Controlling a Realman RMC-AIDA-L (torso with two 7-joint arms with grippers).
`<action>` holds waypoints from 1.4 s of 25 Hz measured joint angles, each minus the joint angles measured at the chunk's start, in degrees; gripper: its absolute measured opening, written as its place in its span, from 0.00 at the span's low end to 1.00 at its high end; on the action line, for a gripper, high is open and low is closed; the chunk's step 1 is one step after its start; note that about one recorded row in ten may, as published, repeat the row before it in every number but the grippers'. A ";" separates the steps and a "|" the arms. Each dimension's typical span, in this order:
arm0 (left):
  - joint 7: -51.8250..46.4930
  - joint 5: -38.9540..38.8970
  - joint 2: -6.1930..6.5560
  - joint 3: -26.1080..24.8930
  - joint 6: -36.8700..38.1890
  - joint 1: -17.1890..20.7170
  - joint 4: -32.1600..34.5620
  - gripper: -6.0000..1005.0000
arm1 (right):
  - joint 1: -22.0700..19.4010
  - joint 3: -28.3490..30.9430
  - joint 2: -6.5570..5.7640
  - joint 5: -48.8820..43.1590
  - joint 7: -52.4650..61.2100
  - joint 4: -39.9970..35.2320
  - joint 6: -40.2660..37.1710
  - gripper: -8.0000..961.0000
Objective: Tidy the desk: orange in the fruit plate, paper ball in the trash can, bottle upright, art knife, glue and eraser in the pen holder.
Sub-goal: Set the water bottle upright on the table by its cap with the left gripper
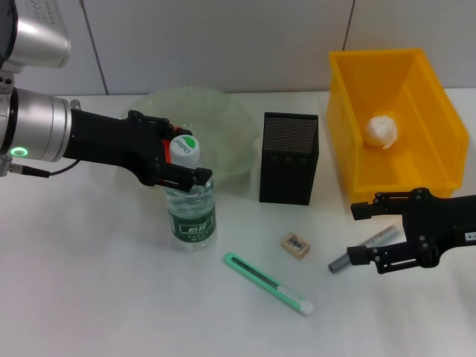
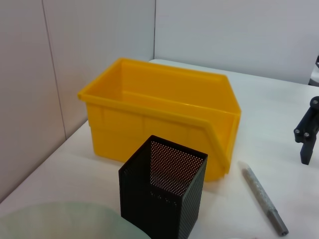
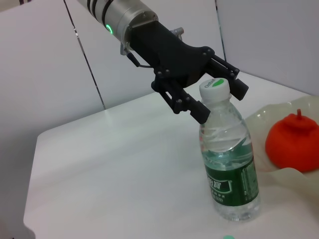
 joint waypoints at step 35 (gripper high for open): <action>-0.69 -0.53 1.67 -6.61 6.32 1.18 2.31 0.46 | -0.07 0.00 0.00 0.00 0.00 0.10 0.23 0.87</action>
